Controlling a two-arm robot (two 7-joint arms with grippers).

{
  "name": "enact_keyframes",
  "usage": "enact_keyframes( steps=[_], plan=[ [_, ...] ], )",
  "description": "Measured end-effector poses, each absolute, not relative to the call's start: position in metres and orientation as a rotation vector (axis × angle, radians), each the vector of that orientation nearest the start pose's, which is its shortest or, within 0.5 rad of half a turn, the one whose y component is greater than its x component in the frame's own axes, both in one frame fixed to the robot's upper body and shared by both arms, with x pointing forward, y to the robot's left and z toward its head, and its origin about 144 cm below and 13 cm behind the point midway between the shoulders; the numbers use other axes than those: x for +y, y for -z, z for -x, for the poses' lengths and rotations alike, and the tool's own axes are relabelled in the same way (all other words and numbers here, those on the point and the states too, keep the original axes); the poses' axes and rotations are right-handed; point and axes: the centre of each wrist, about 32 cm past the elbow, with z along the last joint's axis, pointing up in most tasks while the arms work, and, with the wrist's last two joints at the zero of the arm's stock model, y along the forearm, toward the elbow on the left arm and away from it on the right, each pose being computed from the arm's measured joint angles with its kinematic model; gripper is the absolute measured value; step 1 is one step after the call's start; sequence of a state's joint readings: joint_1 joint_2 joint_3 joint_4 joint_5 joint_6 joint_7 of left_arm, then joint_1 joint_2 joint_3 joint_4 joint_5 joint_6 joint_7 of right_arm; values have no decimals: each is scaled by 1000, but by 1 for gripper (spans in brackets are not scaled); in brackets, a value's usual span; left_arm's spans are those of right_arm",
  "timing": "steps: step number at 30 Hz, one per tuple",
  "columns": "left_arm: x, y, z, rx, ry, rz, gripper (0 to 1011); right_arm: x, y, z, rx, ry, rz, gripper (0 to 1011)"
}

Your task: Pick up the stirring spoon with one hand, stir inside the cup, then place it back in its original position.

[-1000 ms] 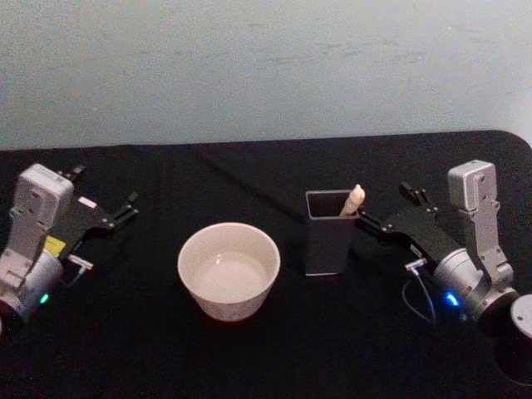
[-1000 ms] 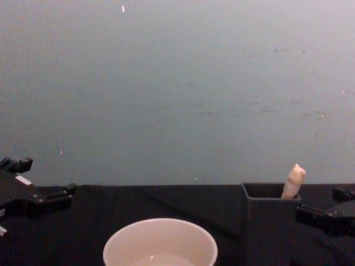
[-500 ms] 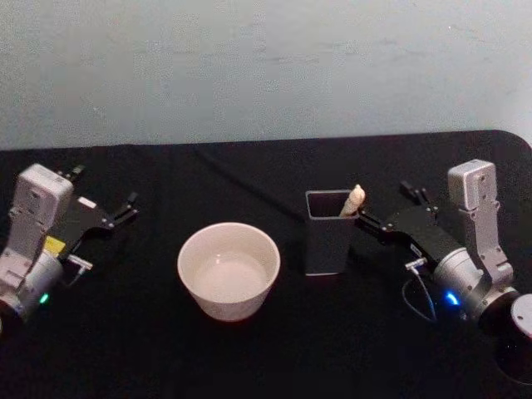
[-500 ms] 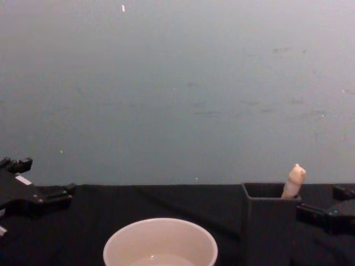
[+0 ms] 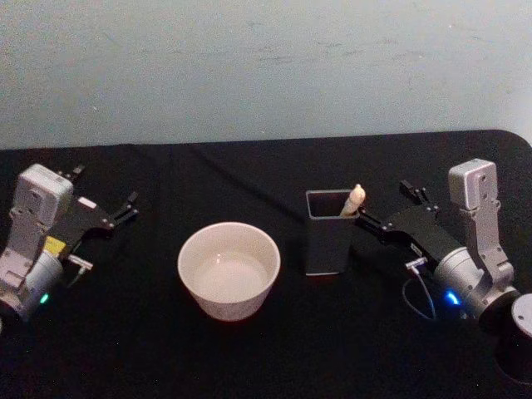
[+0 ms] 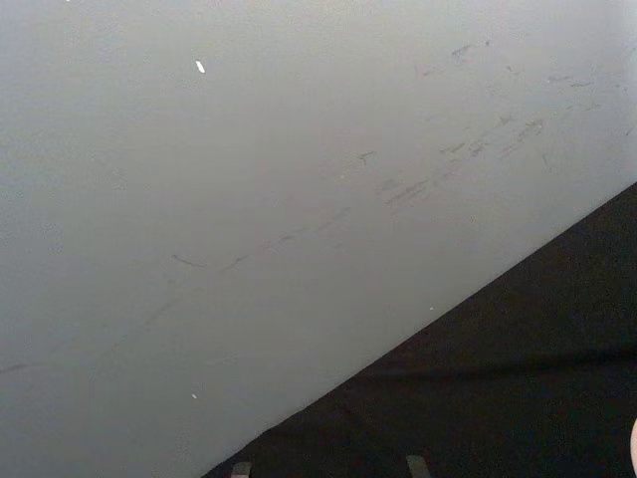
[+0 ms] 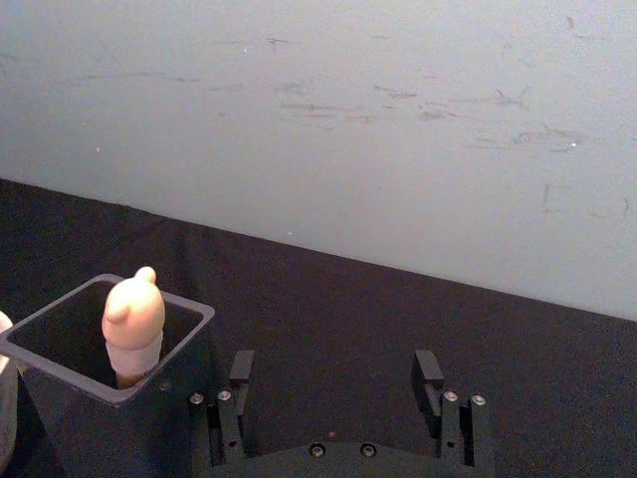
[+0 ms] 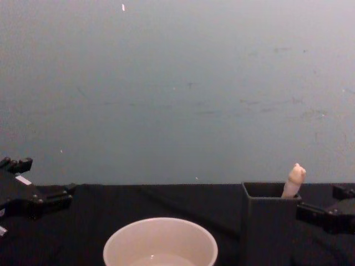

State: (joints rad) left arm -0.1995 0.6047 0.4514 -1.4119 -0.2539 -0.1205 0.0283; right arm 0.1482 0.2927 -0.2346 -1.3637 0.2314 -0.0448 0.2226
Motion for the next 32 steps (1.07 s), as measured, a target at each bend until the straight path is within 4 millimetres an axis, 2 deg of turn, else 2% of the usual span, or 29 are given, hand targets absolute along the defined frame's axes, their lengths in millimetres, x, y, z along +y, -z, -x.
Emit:
enact_keyframes(
  steps=[32],
  plan=[
    [310, -1140, -489, -285, -1248, -304, 1001, -261, -1122, -493, -7, 1179, 120, 1000]
  ],
)
